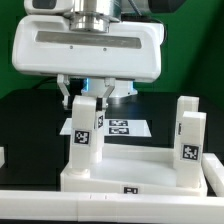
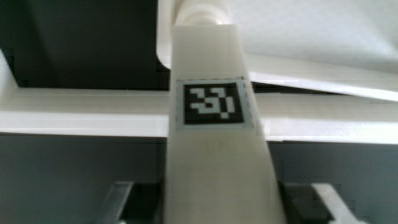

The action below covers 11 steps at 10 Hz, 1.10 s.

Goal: Assemble desk

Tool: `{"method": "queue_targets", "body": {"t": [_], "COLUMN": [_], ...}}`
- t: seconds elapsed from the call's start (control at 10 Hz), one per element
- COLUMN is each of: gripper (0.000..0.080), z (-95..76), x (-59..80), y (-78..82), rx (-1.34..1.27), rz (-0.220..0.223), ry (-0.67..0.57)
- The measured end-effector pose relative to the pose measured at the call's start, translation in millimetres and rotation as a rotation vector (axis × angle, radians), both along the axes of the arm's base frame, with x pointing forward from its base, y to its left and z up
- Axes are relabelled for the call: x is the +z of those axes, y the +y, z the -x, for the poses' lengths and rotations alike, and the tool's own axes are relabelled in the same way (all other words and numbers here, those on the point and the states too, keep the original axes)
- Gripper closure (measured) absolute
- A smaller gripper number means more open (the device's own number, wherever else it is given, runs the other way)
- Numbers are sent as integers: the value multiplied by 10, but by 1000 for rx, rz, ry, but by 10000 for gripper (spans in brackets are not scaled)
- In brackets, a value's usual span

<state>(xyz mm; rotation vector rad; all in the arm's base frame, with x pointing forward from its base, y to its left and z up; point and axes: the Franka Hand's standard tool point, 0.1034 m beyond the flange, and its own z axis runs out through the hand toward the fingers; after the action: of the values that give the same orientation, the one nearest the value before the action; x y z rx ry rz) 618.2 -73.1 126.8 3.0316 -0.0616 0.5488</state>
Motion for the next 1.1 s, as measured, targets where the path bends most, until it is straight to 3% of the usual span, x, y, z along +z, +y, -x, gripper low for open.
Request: {"method": "queue_targets", "body": {"t": [0.5, 0.8, 0.9, 1.0, 1.1], "gripper": [509, 507, 288, 288, 179], "z": [61, 57, 58, 58, 58], "x": [-25, -24, -25, -26, -26], "y": [-54, -53, -53, -53, -53], "rx": [-4, -4, -4, -4, -4], "rz": [40, 40, 40, 40, 40], "ry": [-63, -63, -63, -63, -63]}}
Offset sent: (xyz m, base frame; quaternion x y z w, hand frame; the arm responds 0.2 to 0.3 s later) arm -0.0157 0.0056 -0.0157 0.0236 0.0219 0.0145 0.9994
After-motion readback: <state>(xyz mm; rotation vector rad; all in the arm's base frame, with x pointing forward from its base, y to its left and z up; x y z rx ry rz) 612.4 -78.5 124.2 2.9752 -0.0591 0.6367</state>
